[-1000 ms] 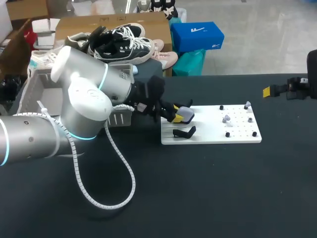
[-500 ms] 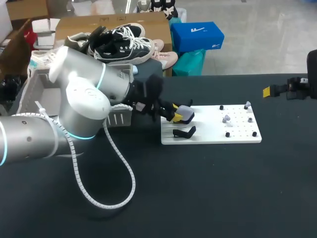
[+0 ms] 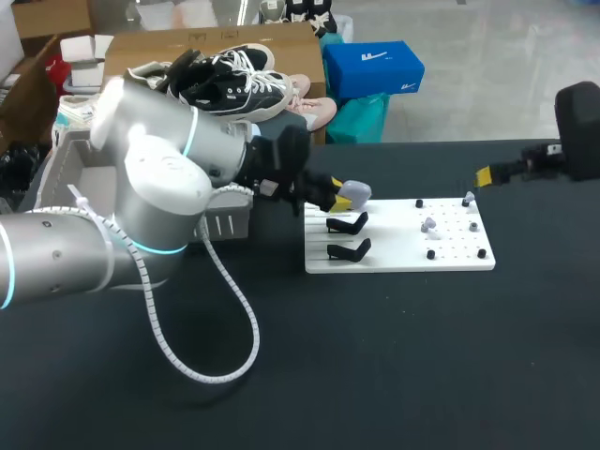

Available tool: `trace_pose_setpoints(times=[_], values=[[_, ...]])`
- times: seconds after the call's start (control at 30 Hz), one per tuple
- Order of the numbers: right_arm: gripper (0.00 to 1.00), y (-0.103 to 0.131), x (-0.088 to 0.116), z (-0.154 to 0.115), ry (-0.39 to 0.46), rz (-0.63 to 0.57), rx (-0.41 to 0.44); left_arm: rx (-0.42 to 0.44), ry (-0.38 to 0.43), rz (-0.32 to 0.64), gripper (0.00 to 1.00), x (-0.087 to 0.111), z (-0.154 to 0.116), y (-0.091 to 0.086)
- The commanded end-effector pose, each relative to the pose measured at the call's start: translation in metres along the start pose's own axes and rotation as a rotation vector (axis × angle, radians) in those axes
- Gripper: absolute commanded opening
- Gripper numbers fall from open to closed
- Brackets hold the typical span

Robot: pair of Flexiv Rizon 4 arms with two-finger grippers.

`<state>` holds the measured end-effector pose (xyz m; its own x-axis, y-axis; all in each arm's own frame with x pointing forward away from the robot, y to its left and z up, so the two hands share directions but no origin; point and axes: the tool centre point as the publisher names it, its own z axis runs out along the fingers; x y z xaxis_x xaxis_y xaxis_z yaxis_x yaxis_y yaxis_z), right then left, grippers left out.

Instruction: Pick up each earbud case from the left stands, insert the matching earbuds, close the lid, and place the case in the box.

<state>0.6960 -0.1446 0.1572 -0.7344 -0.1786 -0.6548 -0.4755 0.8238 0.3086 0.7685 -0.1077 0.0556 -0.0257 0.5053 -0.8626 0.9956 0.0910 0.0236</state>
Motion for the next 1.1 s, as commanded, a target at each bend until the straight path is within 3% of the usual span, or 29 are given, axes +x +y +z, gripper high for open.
trace_pose_setpoints(times=[0.03,0.3,0.57,1.1], values=[[1.0,0.008,-0.013,0.03,0.035,-0.019,-0.086,-0.02,-0.022,0.013,0.0,-0.01,0.003,-0.002],[1.0,0.029,-0.013,0.067,0.121,-0.066,-0.151,-0.012,-0.05,0.047,0.0,-0.028,0.008,-0.005],[1.0,0.035,-0.013,0.099,0.164,-0.066,-0.21,0.031,-0.078,0.082,0.0,-0.04,0.012,-0.018],[1.0,0.046,-0.02,0.128,0.19,-0.091,-0.276,0.056,-0.074,0.09,0.0,-0.042,0.017,-0.022]])
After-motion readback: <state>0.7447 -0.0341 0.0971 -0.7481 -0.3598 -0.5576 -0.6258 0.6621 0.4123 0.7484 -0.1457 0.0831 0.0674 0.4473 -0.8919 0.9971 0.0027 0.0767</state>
